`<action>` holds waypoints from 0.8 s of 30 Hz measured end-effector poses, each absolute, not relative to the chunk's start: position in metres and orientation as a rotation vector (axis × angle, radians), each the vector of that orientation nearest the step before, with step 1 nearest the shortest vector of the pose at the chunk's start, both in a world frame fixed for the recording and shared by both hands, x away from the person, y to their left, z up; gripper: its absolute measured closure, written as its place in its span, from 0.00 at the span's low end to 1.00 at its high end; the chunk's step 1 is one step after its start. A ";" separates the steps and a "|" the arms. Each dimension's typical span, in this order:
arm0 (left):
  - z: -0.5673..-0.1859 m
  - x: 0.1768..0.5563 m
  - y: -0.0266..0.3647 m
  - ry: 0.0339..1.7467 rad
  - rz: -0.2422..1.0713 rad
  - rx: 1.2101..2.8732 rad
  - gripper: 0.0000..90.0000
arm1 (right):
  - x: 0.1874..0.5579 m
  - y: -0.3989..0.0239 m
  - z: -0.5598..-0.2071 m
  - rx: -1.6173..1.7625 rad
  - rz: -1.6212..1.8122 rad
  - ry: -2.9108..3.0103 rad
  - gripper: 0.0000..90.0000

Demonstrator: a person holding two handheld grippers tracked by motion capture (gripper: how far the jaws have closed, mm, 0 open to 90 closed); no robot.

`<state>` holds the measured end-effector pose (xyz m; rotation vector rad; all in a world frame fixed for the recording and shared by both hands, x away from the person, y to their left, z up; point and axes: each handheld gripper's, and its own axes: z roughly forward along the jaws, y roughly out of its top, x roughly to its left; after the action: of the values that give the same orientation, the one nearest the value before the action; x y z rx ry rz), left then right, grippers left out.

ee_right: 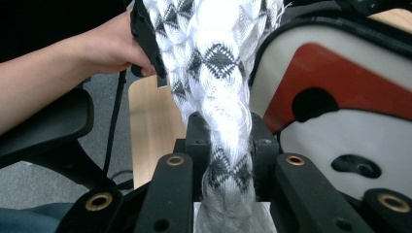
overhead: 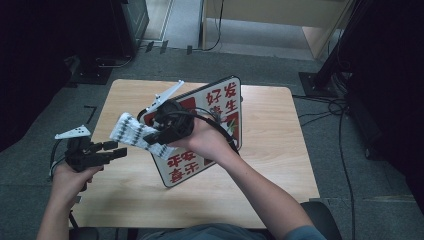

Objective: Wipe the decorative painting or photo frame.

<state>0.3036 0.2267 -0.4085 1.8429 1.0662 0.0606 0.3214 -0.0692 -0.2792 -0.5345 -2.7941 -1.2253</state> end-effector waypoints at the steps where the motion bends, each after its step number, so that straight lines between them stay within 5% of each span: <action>1: -0.408 0.304 0.227 1.068 0.060 1.840 0.40 | 0.321 -0.070 -0.280 -0.534 -1.222 -2.793 0.86; 24: -0.408 0.304 0.228 1.064 0.046 1.831 0.40 | 0.316 -0.076 -0.303 -0.577 -1.181 -2.761 0.85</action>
<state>0.3040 0.2277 -0.4081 1.8307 1.0639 0.0461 0.3164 -0.0762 -0.3034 -0.5772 -2.7611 -1.1814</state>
